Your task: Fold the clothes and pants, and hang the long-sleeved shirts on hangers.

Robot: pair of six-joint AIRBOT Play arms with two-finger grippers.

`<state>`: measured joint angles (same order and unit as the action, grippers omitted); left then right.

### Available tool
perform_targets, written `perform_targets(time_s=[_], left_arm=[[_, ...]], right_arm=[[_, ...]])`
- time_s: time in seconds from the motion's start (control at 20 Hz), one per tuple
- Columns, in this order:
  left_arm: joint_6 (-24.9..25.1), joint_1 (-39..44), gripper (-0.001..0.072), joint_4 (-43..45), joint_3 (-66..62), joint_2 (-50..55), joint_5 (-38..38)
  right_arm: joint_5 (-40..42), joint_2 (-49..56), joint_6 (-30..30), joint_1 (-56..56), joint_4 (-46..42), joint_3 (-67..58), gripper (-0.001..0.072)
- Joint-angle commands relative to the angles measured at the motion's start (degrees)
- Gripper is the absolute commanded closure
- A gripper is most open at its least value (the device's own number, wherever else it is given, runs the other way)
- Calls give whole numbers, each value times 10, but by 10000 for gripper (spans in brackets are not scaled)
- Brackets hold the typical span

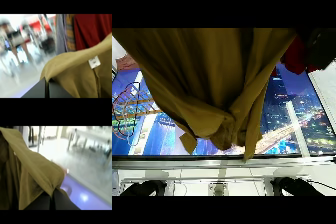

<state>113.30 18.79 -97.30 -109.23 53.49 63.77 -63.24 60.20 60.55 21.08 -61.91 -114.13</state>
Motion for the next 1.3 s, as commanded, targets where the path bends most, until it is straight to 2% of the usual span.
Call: perform_targets(time_s=[0.0,0.15,0.3,0.4,0.45,0.5,0.55,0.6,0.75,0.85,0.9,1.0,1.1,1.25], left_arm=[[-65,0,677,181,76,29,104],[-71,0,677,127,242,40,65],[-84,-1,677,114,409,44,-12],[-83,-5,675,71,475,44,-62],[-83,-9,616,44,483,44,-68],[-83,-14,387,20,483,41,-72],[-83,-21,236,2,483,33,-82],[-83,-33,195,-12,483,16,-94],[-83,-113,196,-12,483,-54,-92],[-73,-226,196,-9,483,-81,-41],[-51,-291,196,-10,485,-83,-8],[0,-410,196,-32,498,-75,21],[13,-496,196,-67,507,-44,19],[29,-568,195,-73,507,29,20]], right_arm=[[-44,7,36,0,-42,79,659],[-19,24,49,0,-45,203,659],[32,45,50,0,-49,309,659],[46,57,50,0,-37,339,659],[43,62,50,0,-32,340,659],[46,64,50,0,-31,340,659],[52,63,49,0,-31,340,659],[56,63,49,0,-31,340,659],[57,63,49,0,-30,340,659],[56,63,49,0,-30,340,659],[56,63,48,0,-30,340,659],[56,63,47,0,-29,340,659],[56,63,44,0,-28,340,659],[49,63,43,0,-28,340,659]])
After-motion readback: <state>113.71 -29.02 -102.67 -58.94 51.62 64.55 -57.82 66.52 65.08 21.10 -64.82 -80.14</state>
